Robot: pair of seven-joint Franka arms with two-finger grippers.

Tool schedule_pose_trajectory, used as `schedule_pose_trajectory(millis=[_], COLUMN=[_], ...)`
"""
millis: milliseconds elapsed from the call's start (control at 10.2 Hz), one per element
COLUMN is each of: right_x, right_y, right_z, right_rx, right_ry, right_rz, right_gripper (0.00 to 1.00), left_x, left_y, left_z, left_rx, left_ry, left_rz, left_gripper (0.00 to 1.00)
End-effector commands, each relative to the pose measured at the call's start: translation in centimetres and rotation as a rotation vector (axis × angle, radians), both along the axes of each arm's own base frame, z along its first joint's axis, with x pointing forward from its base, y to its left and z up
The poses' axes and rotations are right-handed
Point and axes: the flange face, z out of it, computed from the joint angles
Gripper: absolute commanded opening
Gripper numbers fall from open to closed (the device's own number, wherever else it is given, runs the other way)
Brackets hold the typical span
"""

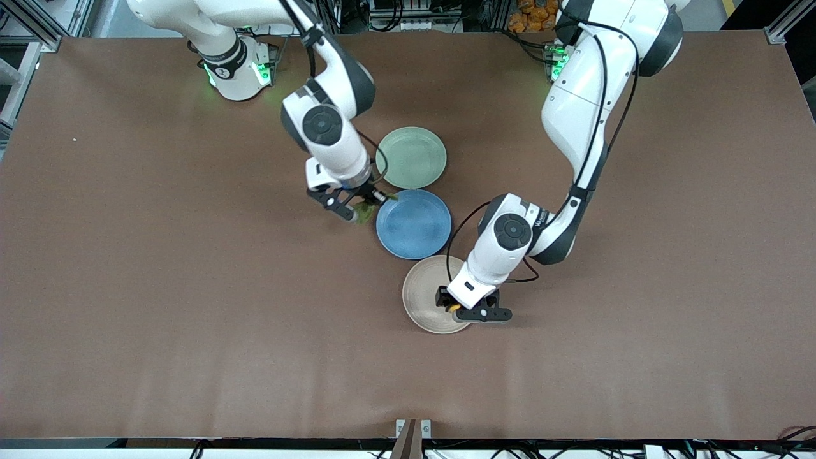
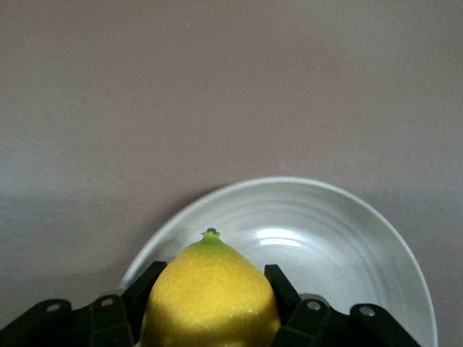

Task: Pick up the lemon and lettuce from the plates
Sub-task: 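Lift the lemon with the left gripper while the right gripper lifts lettuce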

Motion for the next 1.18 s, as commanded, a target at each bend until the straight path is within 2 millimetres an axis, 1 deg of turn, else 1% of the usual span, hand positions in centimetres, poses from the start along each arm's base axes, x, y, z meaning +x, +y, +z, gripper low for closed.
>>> schedule_pose_trajectory(millis=[0,98,196,294,393,491,589,687,785,883,982,1080], right_x=[2.9,4.0,4.9,6.5,8.2,9.5,10.2,10.9,11.6,11.9,12.3,12.5], right_y=[-4.9,-6.8,-9.0,-12.3,-16.1,-19.5,-21.9,-24.3,-26.4,-28.1,-29.8,-31.7], right_z=[0.6,0.6,0.9,1.9,2.7,3.0,2.8,2.8,3.1,3.0,3.0,2.7], right_rx=[0.012,0.009,0.001,-0.008,-0.003,0.010,0.016,0.025,0.032,0.035,0.039,0.044], right_ry=[-0.002,0.003,0.030,0.079,0.102,0.103,0.100,0.092,0.077,0.072,0.065,0.062], right_rz=[0.030,0.042,0.085,0.114,0.153,0.181,0.194,0.216,0.233,0.245,0.262,0.280], right_gripper=[0.00,0.00,0.00,0.00,0.00,0.00,0.00,0.00,0.00,0.00,0.00,0.00], left_x=[0.8,1.1,1.5,2.0,2.3,2.4,2.1,2.1,2.0,1.8,1.3,0.8], left_y=[2.4,3.4,4.8,6.9,9.1,11.6,13.9,16.3,18.6,21.3,23.7,25.7], left_z=[5.6,7.6,9.2,10.6,12.2,13.2,13.5,13.3,13.3,12.7,12.0,11.2], left_rx=[0.045,0.053,0.064,0.078,0.094,0.107,0.124,0.142,0.161,0.172,0.180,0.188], left_ry=[0.040,0.054,0.067,0.082,0.096,0.099,0.111,0.131,0.148,0.167,0.193,0.212], left_rz=[0.013,0.012,0.005,-0.002,-0.024,-0.040,-0.078,-0.107,-0.140,-0.150,-0.135,-0.160], left_gripper=[0.46,0.46,0.46,0.46,0.46,0.46,0.46,0.47,0.47,0.48,0.51,0.51])
